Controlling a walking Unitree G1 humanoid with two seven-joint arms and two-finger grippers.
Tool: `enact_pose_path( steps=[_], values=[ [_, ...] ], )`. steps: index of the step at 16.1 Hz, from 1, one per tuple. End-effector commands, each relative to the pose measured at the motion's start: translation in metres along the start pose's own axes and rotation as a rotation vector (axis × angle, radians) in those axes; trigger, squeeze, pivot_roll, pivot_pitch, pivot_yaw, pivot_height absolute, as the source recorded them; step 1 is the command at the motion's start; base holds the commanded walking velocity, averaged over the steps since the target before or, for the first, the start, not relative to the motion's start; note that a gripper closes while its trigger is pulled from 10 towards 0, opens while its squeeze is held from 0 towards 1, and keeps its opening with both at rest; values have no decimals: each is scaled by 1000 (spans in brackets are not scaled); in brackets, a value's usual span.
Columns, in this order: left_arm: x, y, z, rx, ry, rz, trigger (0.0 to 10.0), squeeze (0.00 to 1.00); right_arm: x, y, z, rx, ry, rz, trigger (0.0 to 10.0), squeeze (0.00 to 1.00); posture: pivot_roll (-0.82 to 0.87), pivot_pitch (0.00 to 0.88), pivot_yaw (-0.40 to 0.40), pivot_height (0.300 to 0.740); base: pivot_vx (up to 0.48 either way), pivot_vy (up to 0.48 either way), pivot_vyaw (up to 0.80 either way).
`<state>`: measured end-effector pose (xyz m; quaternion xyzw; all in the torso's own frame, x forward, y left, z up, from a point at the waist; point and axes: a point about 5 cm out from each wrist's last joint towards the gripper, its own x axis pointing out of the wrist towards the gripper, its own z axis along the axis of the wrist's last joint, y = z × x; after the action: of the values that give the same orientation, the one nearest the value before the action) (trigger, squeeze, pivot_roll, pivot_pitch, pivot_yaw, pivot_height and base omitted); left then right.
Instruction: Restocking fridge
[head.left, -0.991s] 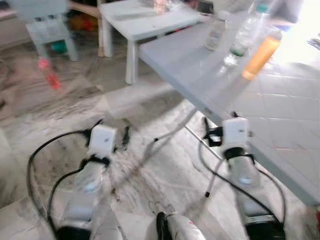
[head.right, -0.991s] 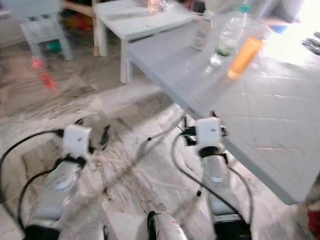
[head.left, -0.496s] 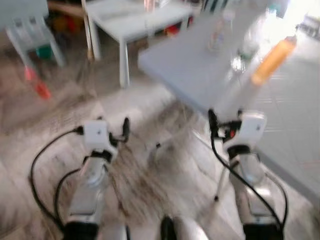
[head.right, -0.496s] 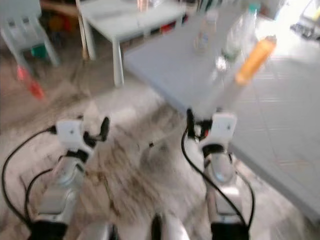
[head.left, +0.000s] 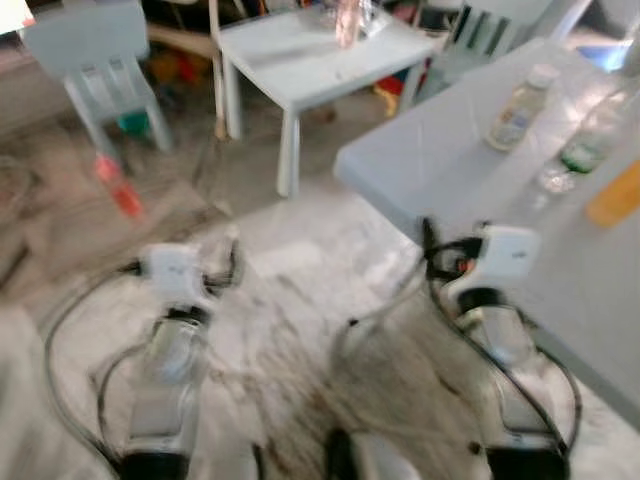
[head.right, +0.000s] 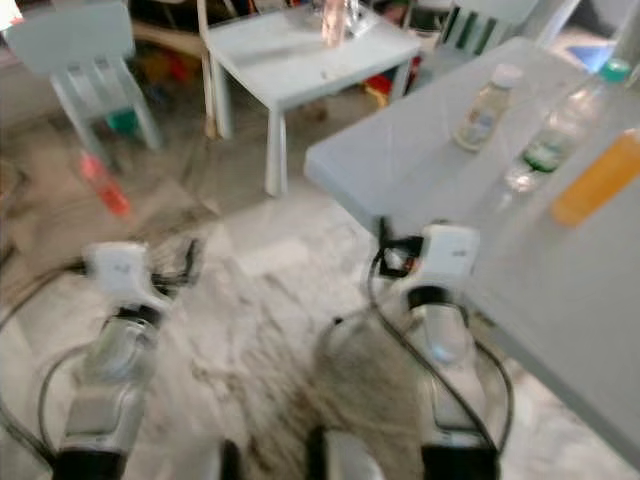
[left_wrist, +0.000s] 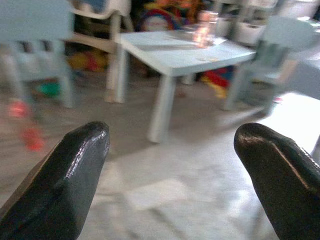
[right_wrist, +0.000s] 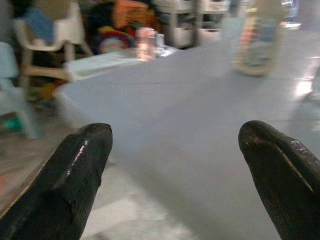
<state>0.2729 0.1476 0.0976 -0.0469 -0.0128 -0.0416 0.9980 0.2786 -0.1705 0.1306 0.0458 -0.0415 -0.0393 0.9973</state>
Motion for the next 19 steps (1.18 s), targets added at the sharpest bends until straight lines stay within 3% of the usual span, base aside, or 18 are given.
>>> enact_pose_path(
  steps=[1,12,17,19],
  values=[
    [-2,3,4,18,-8,9,10000,0,1,2,5,4,-13,3,10000,0,95,168,-80,740,0,0,-800],
    [-4,-6,3,-12,-26,-61,10000,0,0,0,2,-20,-27,-18,10000,0,81,171,-85,740,0,0,-800],
    [-4,-7,3,-15,-26,-73,10000,0,2,2,3,-38,-36,-1,10000,0,81,162,-83,740,299,0,-800],
    [-2,-8,7,-20,-42,-70,10000,0,1,6,8,-45,-67,33,10000,0,80,160,-83,740,341,0,0]
  ],
)
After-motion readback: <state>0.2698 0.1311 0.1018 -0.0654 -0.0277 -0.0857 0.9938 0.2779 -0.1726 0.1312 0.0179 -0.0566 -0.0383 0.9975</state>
